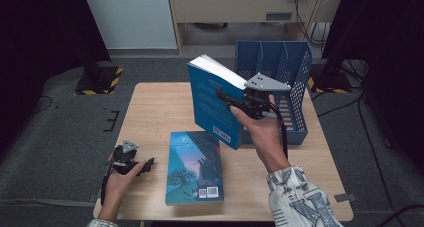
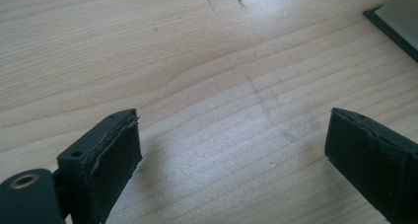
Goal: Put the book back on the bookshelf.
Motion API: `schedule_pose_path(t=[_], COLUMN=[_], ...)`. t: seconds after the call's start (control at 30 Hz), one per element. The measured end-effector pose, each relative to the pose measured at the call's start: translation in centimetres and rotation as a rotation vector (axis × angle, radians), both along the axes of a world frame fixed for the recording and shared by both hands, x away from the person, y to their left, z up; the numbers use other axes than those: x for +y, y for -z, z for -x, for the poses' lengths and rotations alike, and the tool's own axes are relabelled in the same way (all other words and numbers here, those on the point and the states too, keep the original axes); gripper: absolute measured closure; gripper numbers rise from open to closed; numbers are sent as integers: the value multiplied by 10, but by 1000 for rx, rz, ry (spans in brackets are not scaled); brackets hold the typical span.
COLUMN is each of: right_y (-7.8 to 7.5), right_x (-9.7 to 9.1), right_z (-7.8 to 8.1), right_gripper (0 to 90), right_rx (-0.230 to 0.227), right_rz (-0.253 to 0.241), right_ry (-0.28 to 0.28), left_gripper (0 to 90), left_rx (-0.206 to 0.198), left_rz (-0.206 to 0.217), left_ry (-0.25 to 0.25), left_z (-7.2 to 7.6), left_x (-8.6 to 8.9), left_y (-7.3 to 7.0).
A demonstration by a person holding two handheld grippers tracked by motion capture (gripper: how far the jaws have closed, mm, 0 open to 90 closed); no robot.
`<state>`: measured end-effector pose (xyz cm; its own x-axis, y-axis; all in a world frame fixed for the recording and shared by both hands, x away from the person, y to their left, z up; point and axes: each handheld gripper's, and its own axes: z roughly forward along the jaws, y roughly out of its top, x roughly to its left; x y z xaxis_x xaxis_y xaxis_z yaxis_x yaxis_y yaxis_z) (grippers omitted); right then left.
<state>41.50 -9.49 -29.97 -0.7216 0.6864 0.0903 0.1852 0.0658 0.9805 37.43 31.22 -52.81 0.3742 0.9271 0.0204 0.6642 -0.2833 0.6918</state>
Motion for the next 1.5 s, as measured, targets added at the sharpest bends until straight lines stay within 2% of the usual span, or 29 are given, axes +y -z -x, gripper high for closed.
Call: schedule_pose_path(t=[0.23, 0.33, 0.63, 0.87, 1.5], right_y=[1, 0, 1, -1, -5], right_x=[-13, -19, -38, -52, -75], right_z=[4, 6, 14, 21, 21], right_gripper=[613, 613, 613, 613, 613], right_rx=[-8, -7, -14, -17, -7], right_rz=[2, 4, 3, 2, 7], right_ry=[28, 38, 84, 119, 182], left_gripper=[61, 53, 25, 18, 14], left_rx=[14, 18, -12, -12, -8], left_rz=[-11, -2, 20, 20, 14], left_ry=[0, 1, -3, -15, -15], left_z=[-1, -1, -1, 0, 0], left_x=[0, 1, 2, 2, 2], left_y=[3, 4, 8, 8, 8])
